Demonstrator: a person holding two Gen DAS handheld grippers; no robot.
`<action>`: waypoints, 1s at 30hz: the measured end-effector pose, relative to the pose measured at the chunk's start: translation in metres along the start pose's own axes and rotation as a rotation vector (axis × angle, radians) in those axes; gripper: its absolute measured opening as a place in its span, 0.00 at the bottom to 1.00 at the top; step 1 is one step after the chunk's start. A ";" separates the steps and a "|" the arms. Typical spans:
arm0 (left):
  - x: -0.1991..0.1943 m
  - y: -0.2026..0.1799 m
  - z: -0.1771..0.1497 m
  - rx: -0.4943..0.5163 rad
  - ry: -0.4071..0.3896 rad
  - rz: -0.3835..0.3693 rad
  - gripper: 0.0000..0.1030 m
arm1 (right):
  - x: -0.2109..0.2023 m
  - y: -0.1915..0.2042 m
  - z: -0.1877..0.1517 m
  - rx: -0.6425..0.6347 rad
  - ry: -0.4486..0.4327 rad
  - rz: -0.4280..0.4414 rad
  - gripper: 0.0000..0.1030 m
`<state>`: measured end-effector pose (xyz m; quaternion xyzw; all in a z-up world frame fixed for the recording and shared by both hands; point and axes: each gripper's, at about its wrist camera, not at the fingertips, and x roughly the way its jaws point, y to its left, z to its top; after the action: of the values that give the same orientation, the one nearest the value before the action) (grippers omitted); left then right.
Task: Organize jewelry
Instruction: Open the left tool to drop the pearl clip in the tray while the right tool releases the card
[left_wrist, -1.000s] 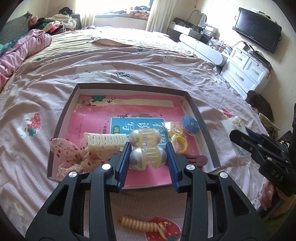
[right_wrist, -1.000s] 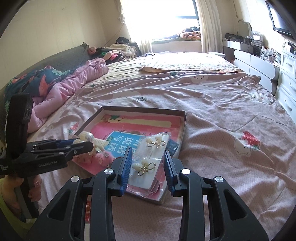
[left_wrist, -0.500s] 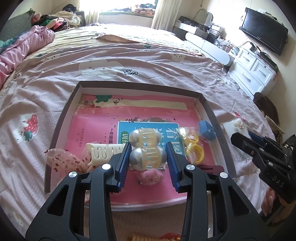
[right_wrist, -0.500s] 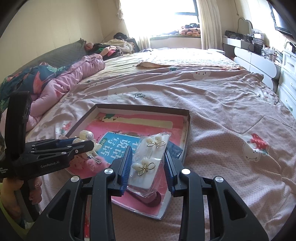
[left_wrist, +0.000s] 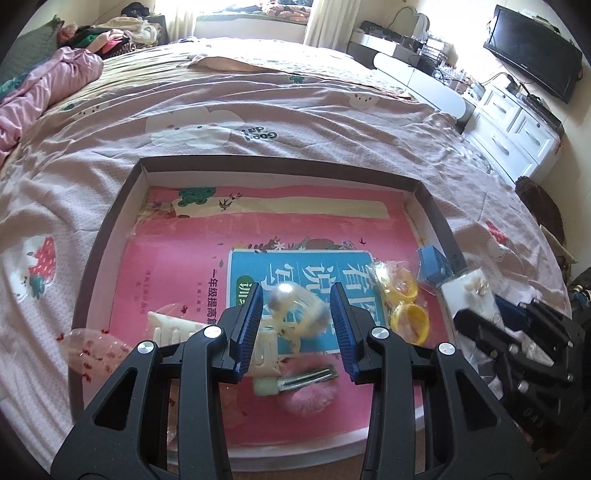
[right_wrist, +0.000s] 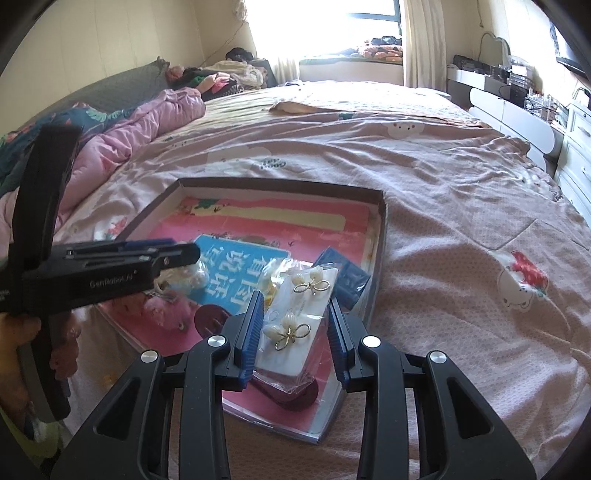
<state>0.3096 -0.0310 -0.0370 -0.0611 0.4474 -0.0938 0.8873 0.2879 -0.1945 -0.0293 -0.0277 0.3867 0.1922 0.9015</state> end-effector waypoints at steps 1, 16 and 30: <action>0.001 0.000 0.000 0.000 0.001 0.002 0.29 | 0.002 0.002 -0.002 -0.008 0.006 -0.004 0.32; 0.000 -0.005 -0.004 0.010 0.009 0.006 0.37 | -0.016 -0.001 -0.014 -0.007 -0.017 -0.022 0.52; -0.037 -0.014 -0.013 0.017 -0.044 0.015 0.56 | -0.062 -0.009 -0.024 0.023 -0.065 -0.034 0.68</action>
<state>0.2762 -0.0367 -0.0134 -0.0524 0.4276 -0.0894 0.8980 0.2359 -0.2275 -0.0027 -0.0175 0.3589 0.1733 0.9170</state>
